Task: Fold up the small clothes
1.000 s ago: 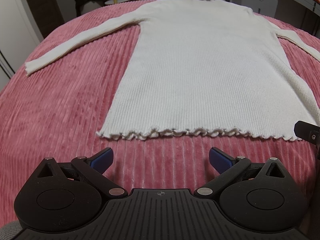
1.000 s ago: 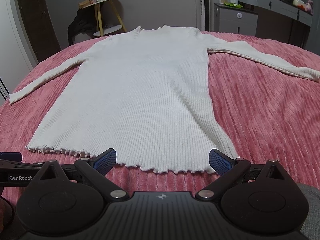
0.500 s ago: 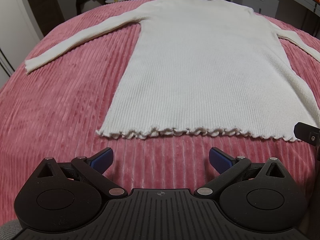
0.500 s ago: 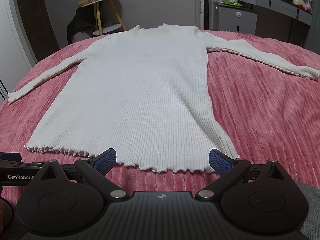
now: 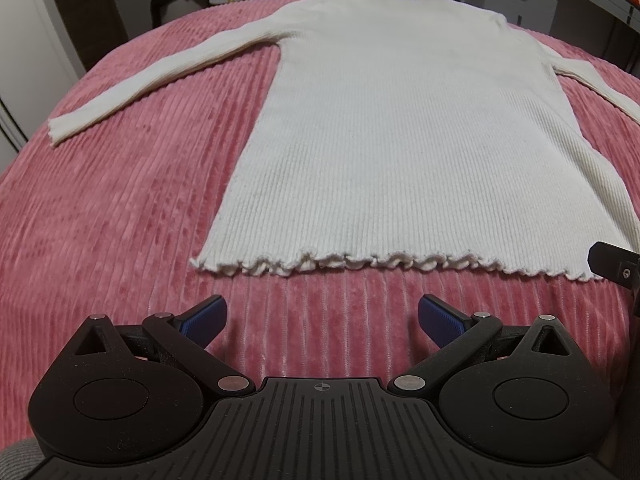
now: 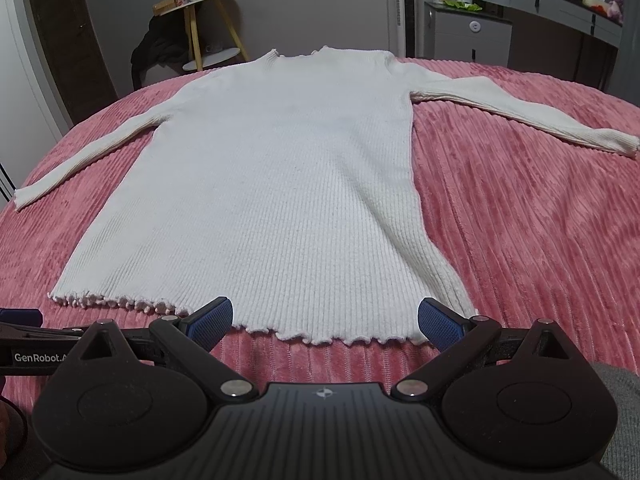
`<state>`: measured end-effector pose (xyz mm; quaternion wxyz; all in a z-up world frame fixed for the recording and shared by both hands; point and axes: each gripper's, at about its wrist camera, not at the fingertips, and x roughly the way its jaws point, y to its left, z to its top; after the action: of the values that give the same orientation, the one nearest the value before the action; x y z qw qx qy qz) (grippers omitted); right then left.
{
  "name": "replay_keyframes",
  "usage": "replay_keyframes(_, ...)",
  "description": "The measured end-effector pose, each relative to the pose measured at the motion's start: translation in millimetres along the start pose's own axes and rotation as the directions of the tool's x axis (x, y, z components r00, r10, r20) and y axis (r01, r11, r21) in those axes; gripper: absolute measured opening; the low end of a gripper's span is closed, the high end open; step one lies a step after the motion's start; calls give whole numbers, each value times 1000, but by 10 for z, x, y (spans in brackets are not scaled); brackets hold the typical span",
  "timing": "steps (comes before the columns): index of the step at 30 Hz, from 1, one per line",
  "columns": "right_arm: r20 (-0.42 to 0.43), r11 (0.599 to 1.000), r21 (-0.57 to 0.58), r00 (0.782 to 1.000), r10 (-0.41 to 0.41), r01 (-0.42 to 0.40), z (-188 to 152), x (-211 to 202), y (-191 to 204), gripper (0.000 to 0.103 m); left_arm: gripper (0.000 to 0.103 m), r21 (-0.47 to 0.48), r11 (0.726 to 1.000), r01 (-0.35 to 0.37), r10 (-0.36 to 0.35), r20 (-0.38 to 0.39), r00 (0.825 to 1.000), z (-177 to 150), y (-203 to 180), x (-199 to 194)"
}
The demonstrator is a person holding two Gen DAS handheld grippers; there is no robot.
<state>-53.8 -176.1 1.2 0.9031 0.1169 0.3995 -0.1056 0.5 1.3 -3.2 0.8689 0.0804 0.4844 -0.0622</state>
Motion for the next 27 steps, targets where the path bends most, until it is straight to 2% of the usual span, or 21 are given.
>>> replay_keyframes(27, -21, 1000, 2, 1000, 9, -9, -4, 49, -2, 99, 103, -13, 1000, 9, -9, -13, 1000, 20, 23, 11)
